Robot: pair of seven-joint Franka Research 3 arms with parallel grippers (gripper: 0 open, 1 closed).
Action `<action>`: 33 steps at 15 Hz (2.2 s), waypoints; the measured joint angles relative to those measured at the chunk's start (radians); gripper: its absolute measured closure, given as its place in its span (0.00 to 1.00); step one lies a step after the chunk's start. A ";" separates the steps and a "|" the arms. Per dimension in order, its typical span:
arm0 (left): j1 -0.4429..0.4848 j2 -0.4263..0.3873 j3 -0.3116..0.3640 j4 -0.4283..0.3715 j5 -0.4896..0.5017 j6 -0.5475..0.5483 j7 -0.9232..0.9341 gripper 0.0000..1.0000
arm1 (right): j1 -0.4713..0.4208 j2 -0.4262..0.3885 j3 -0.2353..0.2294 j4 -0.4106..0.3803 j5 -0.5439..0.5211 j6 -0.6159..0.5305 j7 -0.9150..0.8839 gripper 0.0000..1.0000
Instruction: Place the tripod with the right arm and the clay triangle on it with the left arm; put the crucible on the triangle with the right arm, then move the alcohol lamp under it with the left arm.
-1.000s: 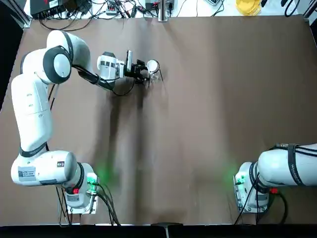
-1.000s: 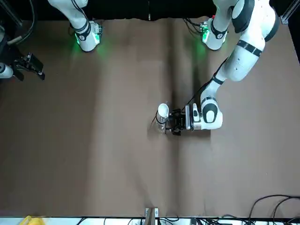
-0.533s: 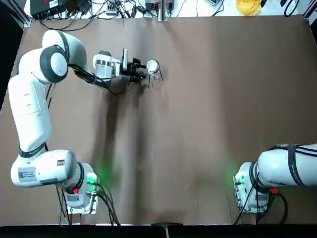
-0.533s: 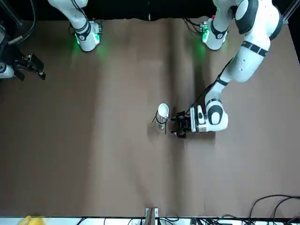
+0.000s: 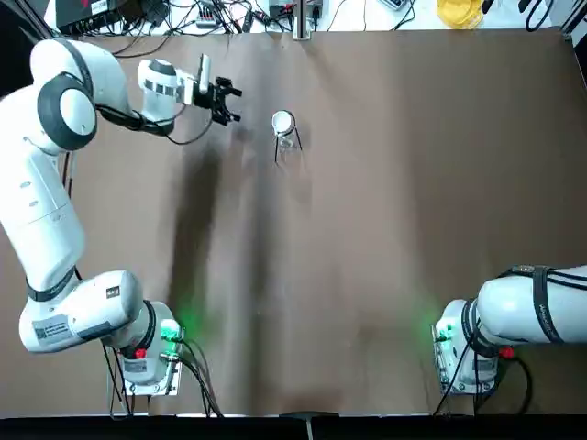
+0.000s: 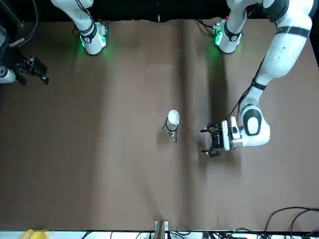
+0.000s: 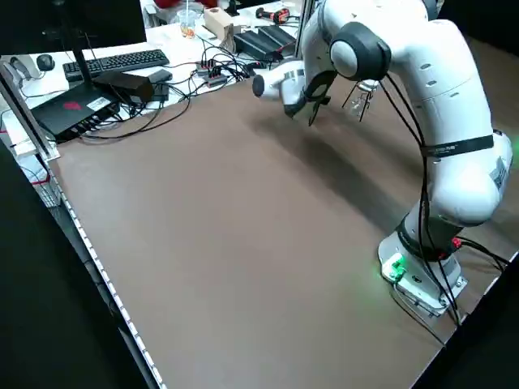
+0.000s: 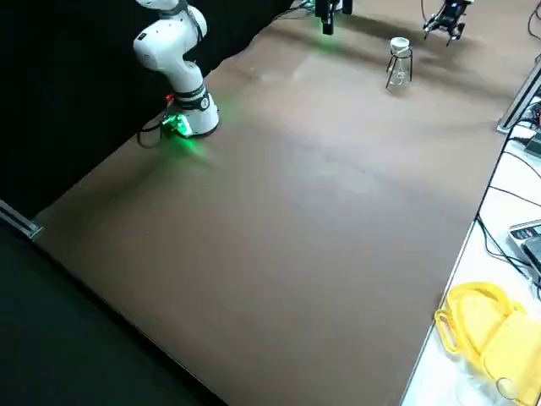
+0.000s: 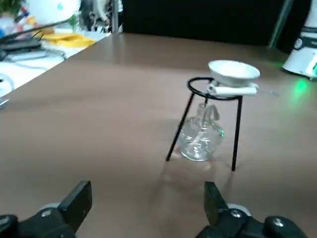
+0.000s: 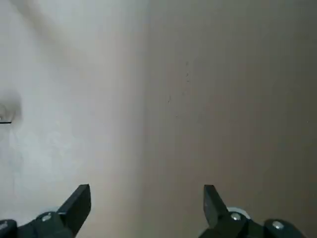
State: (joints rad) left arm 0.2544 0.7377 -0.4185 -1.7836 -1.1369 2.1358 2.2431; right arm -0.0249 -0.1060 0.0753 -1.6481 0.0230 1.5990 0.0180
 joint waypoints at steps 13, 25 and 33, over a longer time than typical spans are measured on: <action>0.037 -0.383 -0.001 0.080 0.665 -0.090 -1.209 0.00 | 0.004 0.000 0.011 0.000 0.000 -0.003 0.000 0.00; 0.016 -0.557 -0.028 0.279 1.229 -0.676 -2.327 0.00 | -0.034 0.000 -0.004 0.000 -0.032 -0.006 -0.049 0.00; 0.028 -0.606 -0.024 0.331 1.237 -0.774 -2.542 0.00 | -0.034 0.000 -0.003 0.000 -0.032 -0.007 -0.051 0.00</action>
State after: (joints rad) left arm 0.2820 0.1318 -0.4429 -1.4529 0.0997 1.3619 -0.2993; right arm -0.0592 -0.1060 0.0722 -1.6485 -0.0093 1.5921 -0.0328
